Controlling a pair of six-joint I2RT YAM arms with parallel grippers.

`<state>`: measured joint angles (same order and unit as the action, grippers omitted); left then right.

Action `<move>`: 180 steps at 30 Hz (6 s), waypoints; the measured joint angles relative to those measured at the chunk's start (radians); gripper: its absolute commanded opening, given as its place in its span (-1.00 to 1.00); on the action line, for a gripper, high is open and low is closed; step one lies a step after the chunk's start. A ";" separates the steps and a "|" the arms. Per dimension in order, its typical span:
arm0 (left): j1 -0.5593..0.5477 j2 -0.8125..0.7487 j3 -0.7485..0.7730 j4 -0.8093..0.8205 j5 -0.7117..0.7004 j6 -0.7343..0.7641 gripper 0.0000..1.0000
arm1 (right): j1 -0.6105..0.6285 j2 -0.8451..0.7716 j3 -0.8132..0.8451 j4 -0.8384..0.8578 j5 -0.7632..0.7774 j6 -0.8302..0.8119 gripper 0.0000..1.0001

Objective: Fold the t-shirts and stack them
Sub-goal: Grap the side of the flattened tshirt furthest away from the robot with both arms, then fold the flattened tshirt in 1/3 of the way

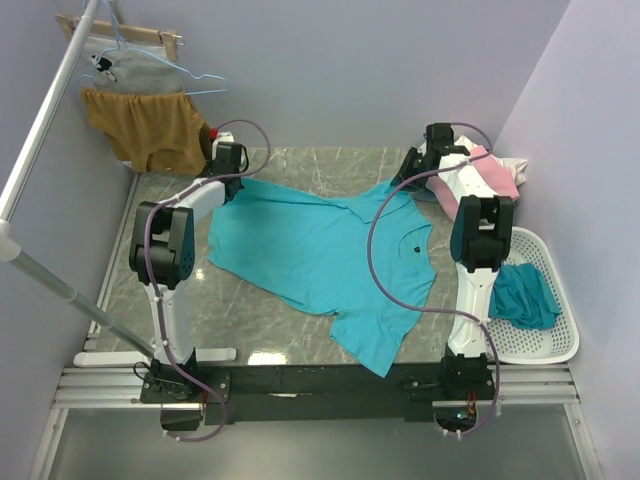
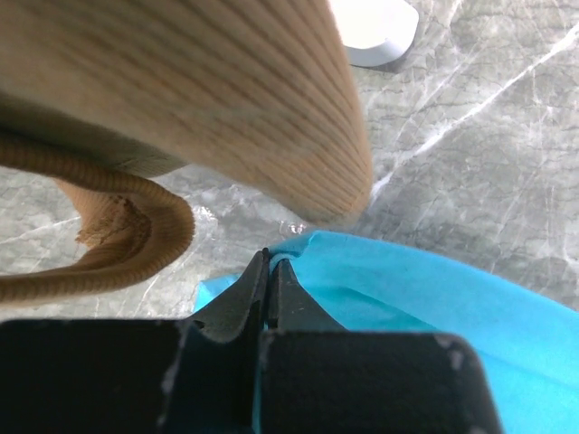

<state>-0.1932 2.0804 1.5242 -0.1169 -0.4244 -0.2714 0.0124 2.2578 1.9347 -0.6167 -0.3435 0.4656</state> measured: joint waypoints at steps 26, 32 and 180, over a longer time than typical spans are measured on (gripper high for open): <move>0.002 0.000 0.000 0.000 0.035 0.015 -0.98 | -0.005 0.029 -0.088 0.035 0.237 -0.062 -0.41; 0.002 0.000 0.000 0.000 0.035 0.016 -0.98 | -0.031 0.030 -0.111 0.100 0.203 -0.061 -1.00; 0.095 -0.056 0.097 -0.296 0.074 0.076 -0.64 | 0.100 0.071 0.031 0.040 0.045 -0.037 -0.17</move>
<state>-0.0986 2.0247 1.6215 -0.4133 -0.3504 -0.1959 0.1127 2.3291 1.9656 -0.5770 -0.2989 0.4290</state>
